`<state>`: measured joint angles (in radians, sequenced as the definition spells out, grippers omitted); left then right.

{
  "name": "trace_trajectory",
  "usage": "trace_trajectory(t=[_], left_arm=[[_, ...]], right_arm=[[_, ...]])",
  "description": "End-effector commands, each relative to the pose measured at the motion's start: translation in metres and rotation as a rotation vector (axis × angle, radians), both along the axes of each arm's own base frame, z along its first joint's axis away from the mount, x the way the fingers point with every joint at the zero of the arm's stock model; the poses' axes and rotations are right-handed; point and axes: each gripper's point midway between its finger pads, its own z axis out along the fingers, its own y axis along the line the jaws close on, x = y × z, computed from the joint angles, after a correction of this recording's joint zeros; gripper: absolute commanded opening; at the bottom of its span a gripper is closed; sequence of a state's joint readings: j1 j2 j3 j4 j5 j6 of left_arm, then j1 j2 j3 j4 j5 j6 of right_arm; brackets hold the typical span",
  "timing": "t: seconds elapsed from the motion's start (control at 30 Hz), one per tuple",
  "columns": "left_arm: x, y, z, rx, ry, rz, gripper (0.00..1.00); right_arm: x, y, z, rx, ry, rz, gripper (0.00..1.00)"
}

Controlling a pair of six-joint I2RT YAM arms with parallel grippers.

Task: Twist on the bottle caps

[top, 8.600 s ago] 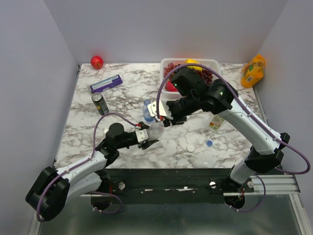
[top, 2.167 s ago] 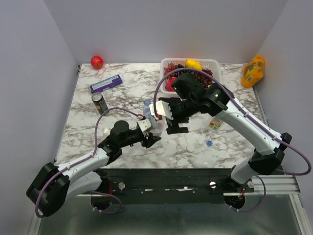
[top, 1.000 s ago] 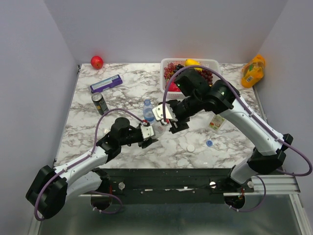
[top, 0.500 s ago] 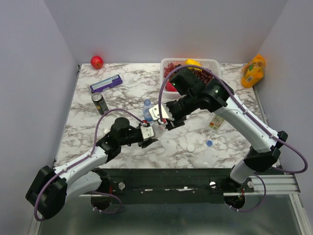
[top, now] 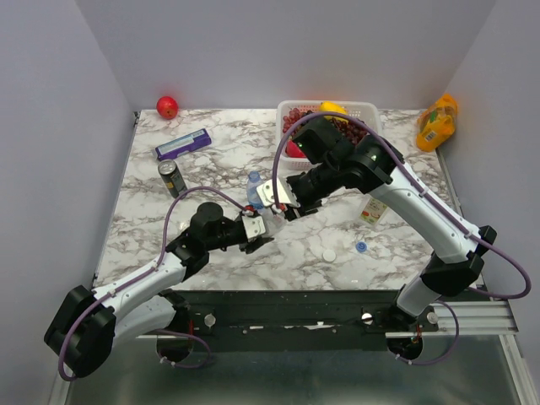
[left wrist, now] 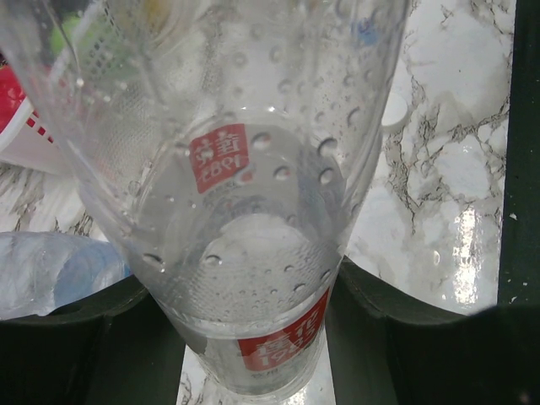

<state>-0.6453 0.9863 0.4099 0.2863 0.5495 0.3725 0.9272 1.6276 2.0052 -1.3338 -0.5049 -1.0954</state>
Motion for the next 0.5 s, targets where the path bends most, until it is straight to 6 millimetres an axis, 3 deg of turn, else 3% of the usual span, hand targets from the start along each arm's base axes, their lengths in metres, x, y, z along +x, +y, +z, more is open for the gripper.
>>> trace_trajectory(t=[0.0,0.13,0.37,0.47], left_arm=[[0.007,-0.001,0.013,-0.038,-0.032,0.031,0.0],[0.012,0.0,0.015,-0.044,-0.038,0.057,0.0],[0.049,0.017,0.037,-0.121,-0.042,0.332,0.0],[0.062,0.028,0.043,-0.15,-0.023,0.464,0.0]], right_arm=[[-0.017,-0.031,-0.022,-0.15,0.111,-0.05,0.43],[-0.016,-0.034,-0.03,-0.183,0.134,-0.083,0.36],[-0.015,-0.028,-0.047,-0.255,0.378,-0.285,0.18],[-0.006,-0.027,-0.055,-0.276,0.475,-0.389,0.02]])
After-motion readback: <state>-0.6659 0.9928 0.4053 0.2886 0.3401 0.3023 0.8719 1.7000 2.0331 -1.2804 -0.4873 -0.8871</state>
